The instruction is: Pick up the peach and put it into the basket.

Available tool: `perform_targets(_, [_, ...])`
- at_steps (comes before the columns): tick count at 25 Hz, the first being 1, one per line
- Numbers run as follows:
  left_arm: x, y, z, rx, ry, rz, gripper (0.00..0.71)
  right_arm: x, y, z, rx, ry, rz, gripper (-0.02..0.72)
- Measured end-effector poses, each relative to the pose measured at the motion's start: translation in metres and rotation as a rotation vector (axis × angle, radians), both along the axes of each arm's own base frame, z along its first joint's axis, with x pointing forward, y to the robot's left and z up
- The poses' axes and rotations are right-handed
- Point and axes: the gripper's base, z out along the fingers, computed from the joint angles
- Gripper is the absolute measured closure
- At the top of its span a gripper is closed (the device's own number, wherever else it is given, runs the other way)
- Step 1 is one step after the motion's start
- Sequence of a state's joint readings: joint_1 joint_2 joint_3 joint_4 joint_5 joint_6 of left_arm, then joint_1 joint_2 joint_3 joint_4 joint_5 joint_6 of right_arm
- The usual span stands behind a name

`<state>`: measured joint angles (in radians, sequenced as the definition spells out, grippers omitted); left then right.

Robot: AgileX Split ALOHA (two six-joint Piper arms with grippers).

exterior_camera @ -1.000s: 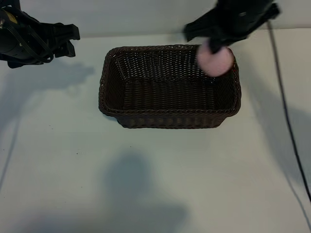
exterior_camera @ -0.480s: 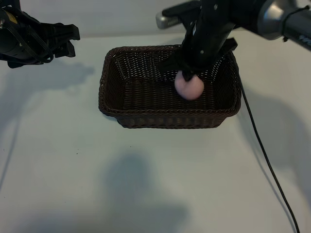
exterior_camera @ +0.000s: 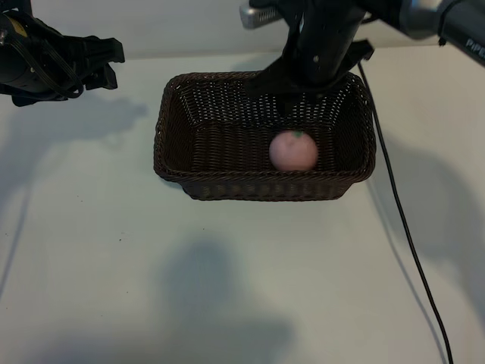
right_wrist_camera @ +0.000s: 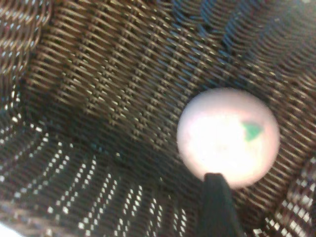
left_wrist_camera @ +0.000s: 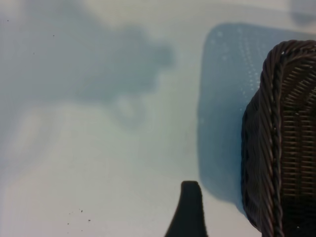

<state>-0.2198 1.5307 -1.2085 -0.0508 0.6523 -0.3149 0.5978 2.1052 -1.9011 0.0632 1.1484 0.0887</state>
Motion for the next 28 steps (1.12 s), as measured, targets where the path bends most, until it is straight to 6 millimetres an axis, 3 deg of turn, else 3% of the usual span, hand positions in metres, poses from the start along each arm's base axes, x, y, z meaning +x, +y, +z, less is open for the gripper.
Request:
perform_targets(3, [0.000, 0.000, 0.000, 0.000, 0.000, 0.000, 0.119, -0.001, -0.002, 0.012, -0.017, 0.001, 0.004, 0.197])
perform_targets(9, [0.000, 0.000, 0.000, 0.000, 0.000, 0.000, 0.119, 0.006, -0.014, 0.019, -0.054, -0.031, -0.017, 0.203])
perform_targets(12, [0.000, 0.000, 0.000, 0.000, 0.000, 0.000, 0.119, 0.018, -0.035, 0.020, -0.053, -0.031, -0.071, 0.213])
perform_targets(22, [0.000, 0.000, 0.000, -0.001, 0.000, 0.002, 0.119, 0.061, -0.136, 0.020, -0.078, -0.032, -0.288, 0.216])
perform_targets(25, [0.000, 0.000, 0.000, -0.001, 0.000, 0.002, 0.119, 0.067, -0.158, 0.020, -0.080, -0.030, -0.335, 0.216])
perform_targets(28, [0.000, 0.000, 0.000, -0.001, 0.000, 0.002, 0.119, 0.069, -0.167, 0.020, -0.080, -0.030, -0.351, 0.217])
